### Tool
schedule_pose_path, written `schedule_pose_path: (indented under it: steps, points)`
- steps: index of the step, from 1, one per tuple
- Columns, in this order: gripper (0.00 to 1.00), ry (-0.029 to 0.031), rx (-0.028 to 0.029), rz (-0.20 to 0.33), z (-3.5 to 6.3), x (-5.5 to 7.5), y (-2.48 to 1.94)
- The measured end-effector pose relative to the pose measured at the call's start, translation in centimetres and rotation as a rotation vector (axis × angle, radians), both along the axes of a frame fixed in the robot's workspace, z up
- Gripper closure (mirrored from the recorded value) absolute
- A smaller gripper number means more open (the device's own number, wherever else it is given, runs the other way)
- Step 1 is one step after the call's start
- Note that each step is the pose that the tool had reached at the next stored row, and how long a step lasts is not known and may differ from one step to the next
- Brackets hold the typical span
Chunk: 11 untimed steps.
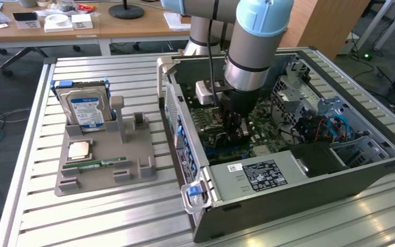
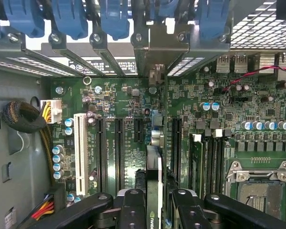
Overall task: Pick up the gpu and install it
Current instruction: 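Insert the gpu into the slot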
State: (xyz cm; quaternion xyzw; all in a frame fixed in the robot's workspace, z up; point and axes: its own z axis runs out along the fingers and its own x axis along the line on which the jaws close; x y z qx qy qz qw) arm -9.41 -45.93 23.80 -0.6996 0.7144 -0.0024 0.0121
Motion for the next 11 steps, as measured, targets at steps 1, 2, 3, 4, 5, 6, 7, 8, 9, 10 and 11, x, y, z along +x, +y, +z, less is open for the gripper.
schedule_pose_path:
  steps: [1, 2, 3, 4, 5, 6, 7, 8, 9, 10, 11]
  points:
    - [0.74, -0.0001, 0.0001, 0.0, 0.0, 0.0, 0.0]
    - [0.74, 0.0, 0.0001, 0.0, 0.0, 0.0, 0.0]
    - [0.74, 0.0, 0.0001, 0.0, 0.0, 0.0, 0.0]
    - [0.74, -0.0001, 0.0001, 0.0, 0.0, 0.0, 0.0]
    - [0.74, -0.0004, 0.0, 0.0, -0.01, 0.0, 0.0]
    - [0.74, -0.0004, 0.0, 0.0, -0.04, 0.0, 0.0]
    - [0.74, -0.0004, -0.0001, 0.0, -0.07, 0.0, 0.0]
    - [0.74, -0.0004, -0.0001, 0.0, -0.08, 0.0, 0.0]
    - [0.74, -0.0003, -0.0002, 0.0, -0.08, 0.0, 0.0]
    - [0.74, -0.0003, -0.0003, 0.0, -0.08, 0.0, 0.0]
    - [0.74, -0.0002, -0.0001, 0.0, -0.09, 0.0, 0.0]
